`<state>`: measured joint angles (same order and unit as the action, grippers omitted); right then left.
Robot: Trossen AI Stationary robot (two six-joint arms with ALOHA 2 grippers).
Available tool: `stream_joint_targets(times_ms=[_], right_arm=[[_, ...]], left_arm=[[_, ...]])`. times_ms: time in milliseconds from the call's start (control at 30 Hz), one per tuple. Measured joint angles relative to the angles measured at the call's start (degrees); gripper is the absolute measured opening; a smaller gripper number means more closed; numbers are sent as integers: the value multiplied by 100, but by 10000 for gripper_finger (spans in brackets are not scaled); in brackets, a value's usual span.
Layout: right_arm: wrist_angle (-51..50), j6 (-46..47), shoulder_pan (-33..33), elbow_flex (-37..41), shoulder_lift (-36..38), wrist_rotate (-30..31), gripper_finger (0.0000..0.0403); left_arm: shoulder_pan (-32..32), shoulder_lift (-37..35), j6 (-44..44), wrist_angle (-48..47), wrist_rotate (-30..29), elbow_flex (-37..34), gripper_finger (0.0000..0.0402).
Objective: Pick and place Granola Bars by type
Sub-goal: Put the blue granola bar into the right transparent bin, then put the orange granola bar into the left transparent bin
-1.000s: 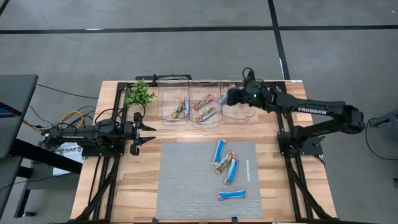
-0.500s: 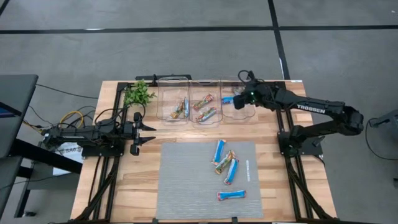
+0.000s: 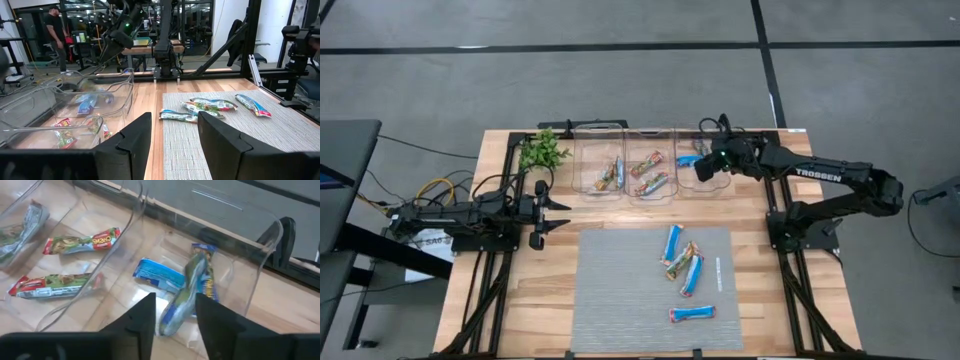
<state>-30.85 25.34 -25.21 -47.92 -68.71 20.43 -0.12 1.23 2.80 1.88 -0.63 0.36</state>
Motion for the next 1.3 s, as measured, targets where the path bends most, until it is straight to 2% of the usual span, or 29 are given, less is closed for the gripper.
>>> stream_joint_targets(times_ms=[200, 333, 533, 800, 900, 1067, 1300], right_arm=[[324, 137, 226, 0, 2, -78, 171], [876, -423, 550, 0, 3, -438, 185], [1430, -2708, 1320, 0, 4, -1117, 189], [1466, -6452, 2314, 0, 4, -1148, 182], [1466, -7317, 2609, 0, 4, -1123, 180], [1428, -7679, 3065, 2, -170, -958, 182], [1373, -7683, 3381, 1, -875, -977, 180]], left_arm=[[0, 0, -1, 0, -1, 1, 155], [-1, -1, 0, 1, 0, 1, 155], [-2, -2, -1, 1, 0, 0, 155], [0, 0, -1, 1, 0, 0, 155], [0, 0, -1, -1, -1, 2, 155], [0, 0, -1, -1, 0, 0, 155], [-1, 0, -1, -1, 1, 0, 155]])
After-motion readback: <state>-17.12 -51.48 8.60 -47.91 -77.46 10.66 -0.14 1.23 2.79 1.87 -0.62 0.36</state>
